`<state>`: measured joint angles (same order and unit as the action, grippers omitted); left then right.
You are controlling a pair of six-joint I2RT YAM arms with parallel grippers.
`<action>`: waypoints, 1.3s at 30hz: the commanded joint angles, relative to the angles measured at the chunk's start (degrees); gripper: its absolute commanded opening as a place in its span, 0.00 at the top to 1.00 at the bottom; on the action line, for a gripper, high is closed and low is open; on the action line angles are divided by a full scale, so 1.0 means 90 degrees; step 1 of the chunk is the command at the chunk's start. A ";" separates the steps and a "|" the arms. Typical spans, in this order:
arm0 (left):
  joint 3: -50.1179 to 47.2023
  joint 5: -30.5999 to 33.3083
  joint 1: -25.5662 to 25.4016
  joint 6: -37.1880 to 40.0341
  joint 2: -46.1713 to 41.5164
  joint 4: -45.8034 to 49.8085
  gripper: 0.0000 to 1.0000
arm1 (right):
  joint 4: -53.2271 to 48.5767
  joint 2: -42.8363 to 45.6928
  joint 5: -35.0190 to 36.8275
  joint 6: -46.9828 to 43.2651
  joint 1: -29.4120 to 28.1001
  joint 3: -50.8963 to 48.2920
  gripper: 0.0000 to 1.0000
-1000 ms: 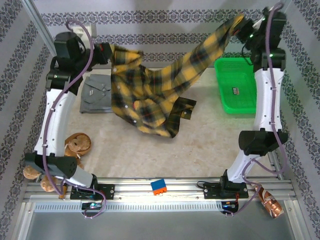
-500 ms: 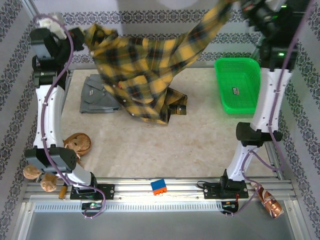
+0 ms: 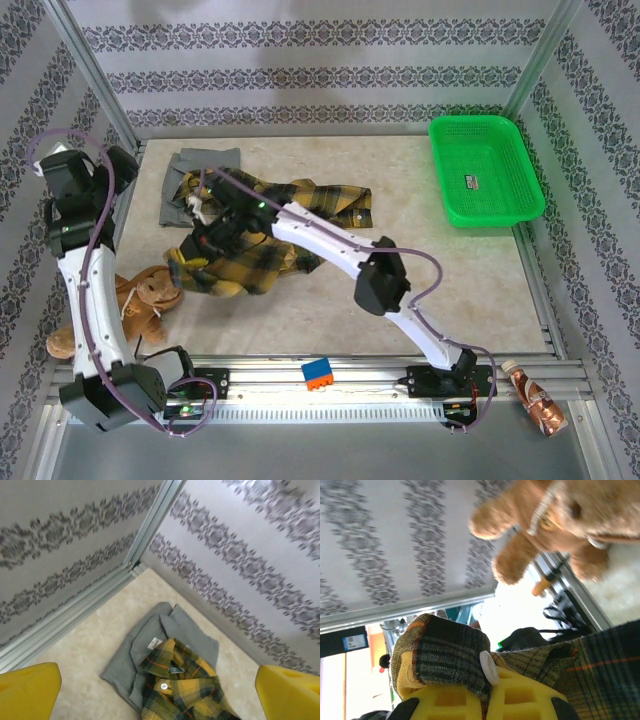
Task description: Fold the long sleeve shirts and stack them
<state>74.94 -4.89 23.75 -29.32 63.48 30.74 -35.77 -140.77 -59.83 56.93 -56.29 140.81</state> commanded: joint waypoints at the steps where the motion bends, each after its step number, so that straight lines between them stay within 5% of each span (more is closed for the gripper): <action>1: -0.0045 -0.0188 0.0008 -0.0198 -0.0303 0.1246 0.00 | 0.0078 0.0013 -0.0462 0.0117 0.0309 0.0760 0.90; 4: -0.0532 -0.0473 -0.0011 -0.0352 -0.0642 0.1492 0.00 | -0.0072 -0.0120 -0.0385 0.0110 0.0444 0.0559 0.54; 10: -0.1249 -0.1030 -0.0728 -0.0303 -0.0919 0.1992 0.00 | -0.0616 0.1247 0.0711 -0.0910 0.1222 -0.1236 0.33; 19: -0.1857 -0.0827 -0.3053 -0.0149 0.0334 0.1535 0.00 | -0.2718 0.2875 0.4685 -0.3379 0.2838 -0.3026 0.33; 25: -0.1093 -0.1170 -0.3592 0.0524 0.2115 0.0981 0.03 | -0.2594 0.2349 0.4640 -0.4156 0.3117 -0.3130 0.36; 39: 0.0860 -0.0887 -0.3480 0.1582 0.4646 0.1095 0.02 | -0.2119 0.1422 0.4645 -0.3616 0.2660 -0.3072 0.35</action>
<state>80.20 -13.67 -8.14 -18.63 102.52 40.16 -55.88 -127.55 -18.85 23.70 -31.42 113.16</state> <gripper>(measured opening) 0.983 0.645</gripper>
